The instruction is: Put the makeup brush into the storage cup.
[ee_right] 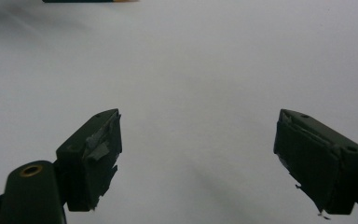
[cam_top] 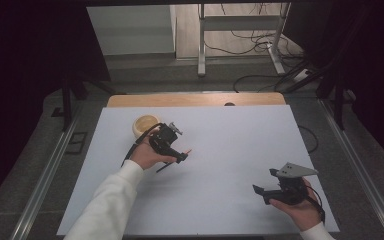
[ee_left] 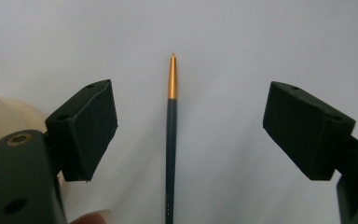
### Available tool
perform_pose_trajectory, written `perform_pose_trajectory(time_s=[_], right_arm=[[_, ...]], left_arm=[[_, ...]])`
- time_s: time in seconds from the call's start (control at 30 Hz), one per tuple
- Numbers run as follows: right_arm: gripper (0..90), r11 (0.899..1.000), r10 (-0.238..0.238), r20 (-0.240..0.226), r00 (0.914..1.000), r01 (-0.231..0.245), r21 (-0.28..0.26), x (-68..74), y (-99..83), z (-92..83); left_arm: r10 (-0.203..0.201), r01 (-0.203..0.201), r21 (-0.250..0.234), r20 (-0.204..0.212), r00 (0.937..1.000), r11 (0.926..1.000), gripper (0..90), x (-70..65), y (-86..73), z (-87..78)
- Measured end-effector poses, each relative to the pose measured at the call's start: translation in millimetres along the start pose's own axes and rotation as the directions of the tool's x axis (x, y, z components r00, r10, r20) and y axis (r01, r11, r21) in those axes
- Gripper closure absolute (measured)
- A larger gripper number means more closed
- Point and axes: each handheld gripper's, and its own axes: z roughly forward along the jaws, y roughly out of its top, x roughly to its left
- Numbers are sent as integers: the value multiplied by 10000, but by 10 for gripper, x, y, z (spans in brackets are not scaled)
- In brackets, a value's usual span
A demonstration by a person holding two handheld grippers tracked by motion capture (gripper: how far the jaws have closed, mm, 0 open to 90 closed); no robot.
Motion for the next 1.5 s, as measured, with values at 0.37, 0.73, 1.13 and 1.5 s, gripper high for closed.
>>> perform_pose_trajectory(time_s=[0.37, 0.73, 1.13, 1.5], right_arm=[[155, 10000, -11, 1, 10000, 11, -2, -2, 0, 3], [155, 10000, 7, -5, 10000, -7, 10, -1, -3, 9], [155, 10000, -4, -21, 10000, 4, 28, -3, -7, 16], [155, 10000, -4, -20, 10000, 4, 48, -4, -9, 15]], left_arm=[[-151, 138, 488, 262, 9995, 9987, 187, 89, 23, 202], [-135, 109, 928, 273, 9995, 9956, 209, 135, 10, 321], [45, -84, 1391, 284, 9996, 9902, 231, 134, 14, 412], [94, -136, 1804, 242, 9997, 9835, 327, 155, -2, 484]])
